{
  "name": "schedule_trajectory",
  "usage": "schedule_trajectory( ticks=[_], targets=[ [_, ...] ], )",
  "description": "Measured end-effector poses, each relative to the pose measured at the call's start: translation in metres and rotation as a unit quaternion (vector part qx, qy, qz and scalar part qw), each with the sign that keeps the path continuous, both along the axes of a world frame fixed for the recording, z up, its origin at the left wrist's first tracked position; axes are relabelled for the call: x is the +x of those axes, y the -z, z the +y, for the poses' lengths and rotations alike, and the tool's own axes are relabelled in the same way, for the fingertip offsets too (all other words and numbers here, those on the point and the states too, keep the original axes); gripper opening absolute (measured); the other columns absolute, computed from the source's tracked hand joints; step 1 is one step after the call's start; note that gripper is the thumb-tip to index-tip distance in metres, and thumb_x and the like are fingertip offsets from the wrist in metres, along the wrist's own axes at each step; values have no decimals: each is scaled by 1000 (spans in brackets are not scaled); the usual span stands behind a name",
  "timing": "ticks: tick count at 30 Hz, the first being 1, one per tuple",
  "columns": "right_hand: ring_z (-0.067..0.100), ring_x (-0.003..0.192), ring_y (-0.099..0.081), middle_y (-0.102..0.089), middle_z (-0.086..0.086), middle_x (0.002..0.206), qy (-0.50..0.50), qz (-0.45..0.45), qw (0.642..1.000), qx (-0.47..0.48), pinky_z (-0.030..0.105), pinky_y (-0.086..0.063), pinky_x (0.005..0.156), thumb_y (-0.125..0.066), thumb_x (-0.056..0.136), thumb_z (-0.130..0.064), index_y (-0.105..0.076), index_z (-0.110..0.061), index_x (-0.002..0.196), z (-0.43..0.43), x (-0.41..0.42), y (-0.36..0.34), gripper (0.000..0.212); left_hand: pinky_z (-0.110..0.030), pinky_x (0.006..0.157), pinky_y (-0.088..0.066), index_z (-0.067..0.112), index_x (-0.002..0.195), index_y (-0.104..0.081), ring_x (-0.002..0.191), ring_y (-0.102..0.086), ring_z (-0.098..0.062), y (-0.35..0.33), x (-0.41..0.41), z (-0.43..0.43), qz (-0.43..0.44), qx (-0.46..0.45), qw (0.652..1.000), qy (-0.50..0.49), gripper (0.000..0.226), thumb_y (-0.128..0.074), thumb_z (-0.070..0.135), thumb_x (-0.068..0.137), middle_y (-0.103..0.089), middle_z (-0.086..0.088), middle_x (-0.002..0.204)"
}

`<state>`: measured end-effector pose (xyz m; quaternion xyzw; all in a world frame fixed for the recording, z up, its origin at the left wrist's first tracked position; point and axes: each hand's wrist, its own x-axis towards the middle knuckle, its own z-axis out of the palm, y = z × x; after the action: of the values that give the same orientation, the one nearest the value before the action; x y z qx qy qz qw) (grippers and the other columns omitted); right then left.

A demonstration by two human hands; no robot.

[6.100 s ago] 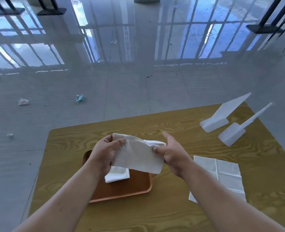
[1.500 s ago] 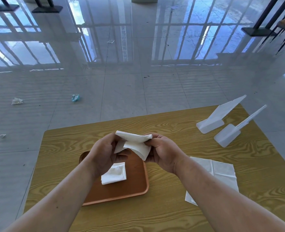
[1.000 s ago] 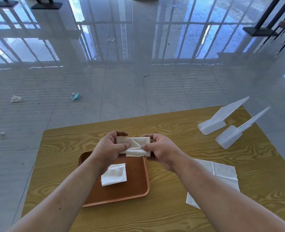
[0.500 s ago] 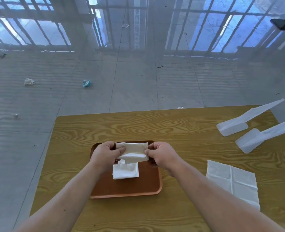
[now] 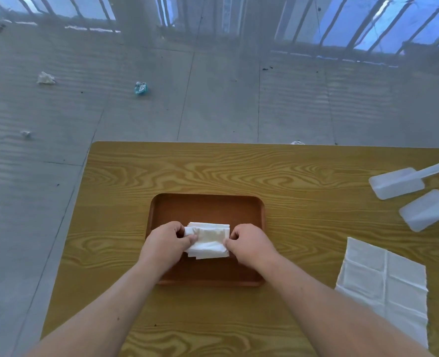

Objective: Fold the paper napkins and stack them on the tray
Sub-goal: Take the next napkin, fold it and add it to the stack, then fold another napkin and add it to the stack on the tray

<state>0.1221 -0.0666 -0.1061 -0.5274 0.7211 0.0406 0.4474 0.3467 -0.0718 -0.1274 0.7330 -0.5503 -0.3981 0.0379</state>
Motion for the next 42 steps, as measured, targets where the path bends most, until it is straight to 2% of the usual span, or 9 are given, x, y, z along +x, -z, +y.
schedule_trajectory(
  ticks=[3,7,13,16,19,25,28,31,42],
  targets=[
    [17,76,-66,-69,-5,79,-39,51,998,-11,34,-48,60,-63,94,-43,-61,-24,77,2,0,10,26,-31,48,-34,25,70,-53,58,-58,-11,6,0,5,-46,-6,999,27,41,-73,58,85,-65,6,64],
    [12,70,-57,-62,-9,77,-47,71,996,-24,31,-37,52,-62,94,-45,-56,-27,74,3,2,15,28,-30,48,-33,29,73,-52,60,-59,-9,5,-2,3,-58,-7,998,37,37,-73,57,86,-65,8,66],
    [11,68,-58,-62,-9,76,-50,75,995,-52,32,-41,53,-61,95,-44,-54,-28,73,6,3,11,28,-31,53,-41,37,94,-52,71,-63,-9,-4,-4,-4,-77,4,995,63,32,-73,57,82,-66,12,80],
    [13,71,-60,-63,-8,77,-34,57,996,-63,33,-45,56,-61,92,-51,-56,-27,76,12,-6,4,30,-32,73,-48,34,114,-54,100,-61,-16,-10,-12,-6,-84,-15,993,79,45,-71,56,79,-59,11,104],
    [10,73,-60,-64,-9,79,1,26,997,-73,32,-43,55,-60,90,-62,-56,-28,79,21,-22,-6,36,-38,101,-47,30,136,-52,129,-44,-19,-21,-29,-9,-83,-39,992,90,63,-67,56,80,-50,8,133],
    [13,85,-61,-61,-13,92,66,7,990,-127,34,-48,67,-56,94,-64,-57,-29,99,49,-94,-28,35,-42,112,-42,32,141,-50,145,-34,-20,-47,-101,-18,-56,-87,980,171,63,-65,60,88,-44,11,151],
    [19,112,-58,-61,-5,117,101,15,981,-165,38,-50,91,-57,95,-60,-58,-25,123,68,-137,-33,45,-44,117,-40,30,145,-49,149,-33,-23,-55,-150,-16,-43,-96,969,222,66,-67,60,89,-42,7,157],
    [24,135,-44,-53,2,143,147,35,973,-175,40,-42,111,-57,96,-58,-47,-22,144,92,-180,-38,61,-41,118,-37,29,145,-48,149,-34,-23,-60,-204,-7,-32,-109,954,277,66,-68,58,89,-41,7,159],
    [26,141,-38,-46,3,153,254,54,955,-145,40,-39,113,-57,98,-53,-36,-22,154,176,-300,-37,68,-37,111,-44,35,139,-55,140,-49,-16,-60,-363,35,-31,-95,879,466,57,-68,59,90,-54,10,149]
  ],
)
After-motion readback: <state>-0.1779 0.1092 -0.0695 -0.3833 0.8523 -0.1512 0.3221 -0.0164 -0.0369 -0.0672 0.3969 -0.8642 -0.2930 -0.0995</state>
